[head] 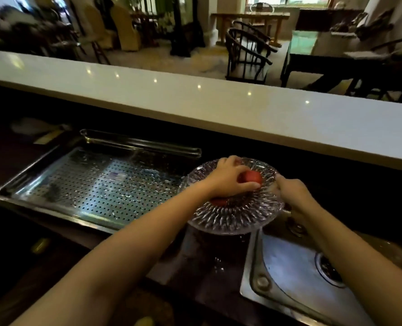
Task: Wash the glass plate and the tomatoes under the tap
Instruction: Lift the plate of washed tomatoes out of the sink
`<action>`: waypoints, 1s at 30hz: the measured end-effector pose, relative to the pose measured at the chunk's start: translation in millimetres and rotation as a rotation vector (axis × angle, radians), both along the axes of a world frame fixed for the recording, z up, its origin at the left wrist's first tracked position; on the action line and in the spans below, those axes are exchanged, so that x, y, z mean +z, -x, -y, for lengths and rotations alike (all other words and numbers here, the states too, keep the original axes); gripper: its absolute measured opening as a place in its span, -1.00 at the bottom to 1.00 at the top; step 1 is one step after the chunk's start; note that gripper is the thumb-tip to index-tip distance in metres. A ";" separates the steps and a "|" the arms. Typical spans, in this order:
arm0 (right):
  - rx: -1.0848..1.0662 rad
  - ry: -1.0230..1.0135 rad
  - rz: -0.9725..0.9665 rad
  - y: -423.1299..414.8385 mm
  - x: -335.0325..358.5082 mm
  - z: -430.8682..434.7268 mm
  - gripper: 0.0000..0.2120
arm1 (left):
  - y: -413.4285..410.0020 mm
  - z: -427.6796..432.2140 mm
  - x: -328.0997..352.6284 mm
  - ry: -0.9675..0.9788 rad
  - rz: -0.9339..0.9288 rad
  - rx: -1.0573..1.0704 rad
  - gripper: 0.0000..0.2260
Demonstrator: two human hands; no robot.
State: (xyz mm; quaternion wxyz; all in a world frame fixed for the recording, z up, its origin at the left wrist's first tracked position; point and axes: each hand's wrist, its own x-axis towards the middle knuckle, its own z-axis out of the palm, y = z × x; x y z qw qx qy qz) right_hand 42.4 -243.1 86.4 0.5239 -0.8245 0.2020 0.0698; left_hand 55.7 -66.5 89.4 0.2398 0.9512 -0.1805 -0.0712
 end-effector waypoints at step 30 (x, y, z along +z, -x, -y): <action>-0.270 0.048 -0.278 -40.4 -123.8 -301.9 -0.57 | -91.7 -262.3 -137.6 -0.222 0.045 -0.089 -0.41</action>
